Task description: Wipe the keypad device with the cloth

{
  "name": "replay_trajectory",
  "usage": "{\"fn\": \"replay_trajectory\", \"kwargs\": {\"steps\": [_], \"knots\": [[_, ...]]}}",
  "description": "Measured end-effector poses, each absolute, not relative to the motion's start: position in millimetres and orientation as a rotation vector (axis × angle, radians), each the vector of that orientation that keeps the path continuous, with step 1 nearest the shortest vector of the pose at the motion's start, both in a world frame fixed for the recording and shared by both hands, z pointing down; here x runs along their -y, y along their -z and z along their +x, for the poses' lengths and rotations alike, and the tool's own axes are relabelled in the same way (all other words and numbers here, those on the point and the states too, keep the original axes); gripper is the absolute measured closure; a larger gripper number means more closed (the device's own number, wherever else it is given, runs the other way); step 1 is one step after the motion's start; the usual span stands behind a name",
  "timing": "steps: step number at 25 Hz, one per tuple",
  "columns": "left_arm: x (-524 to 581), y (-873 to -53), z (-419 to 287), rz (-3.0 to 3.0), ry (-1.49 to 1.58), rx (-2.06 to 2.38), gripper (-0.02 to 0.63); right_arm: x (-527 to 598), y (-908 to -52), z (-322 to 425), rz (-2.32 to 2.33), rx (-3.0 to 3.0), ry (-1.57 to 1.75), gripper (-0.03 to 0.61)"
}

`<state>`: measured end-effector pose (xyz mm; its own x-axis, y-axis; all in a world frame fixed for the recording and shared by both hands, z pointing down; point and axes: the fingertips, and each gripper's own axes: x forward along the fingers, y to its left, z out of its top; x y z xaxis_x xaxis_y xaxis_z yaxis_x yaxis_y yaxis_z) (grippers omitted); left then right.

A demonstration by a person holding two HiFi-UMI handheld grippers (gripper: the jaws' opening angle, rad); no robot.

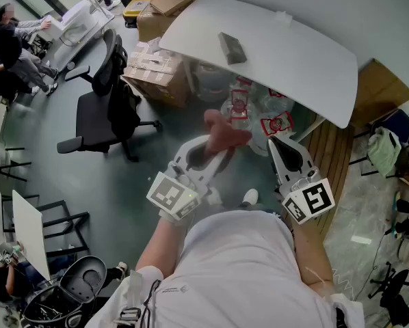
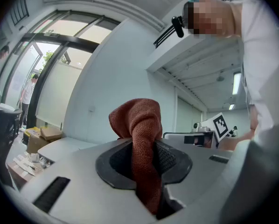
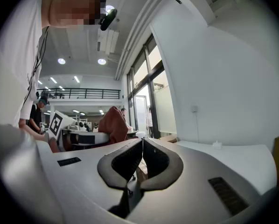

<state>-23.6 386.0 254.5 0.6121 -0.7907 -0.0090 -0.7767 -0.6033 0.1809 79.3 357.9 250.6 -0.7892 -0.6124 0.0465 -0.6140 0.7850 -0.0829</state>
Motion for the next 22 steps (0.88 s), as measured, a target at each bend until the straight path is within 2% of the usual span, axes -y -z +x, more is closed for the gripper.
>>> {"fn": "replay_trajectory", "kwargs": {"steps": [22], "knots": [[-362, -257, 66, 2.667, 0.055, 1.351, 0.529, -333, -249, 166, 0.954, 3.055, -0.208, 0.549]]}}
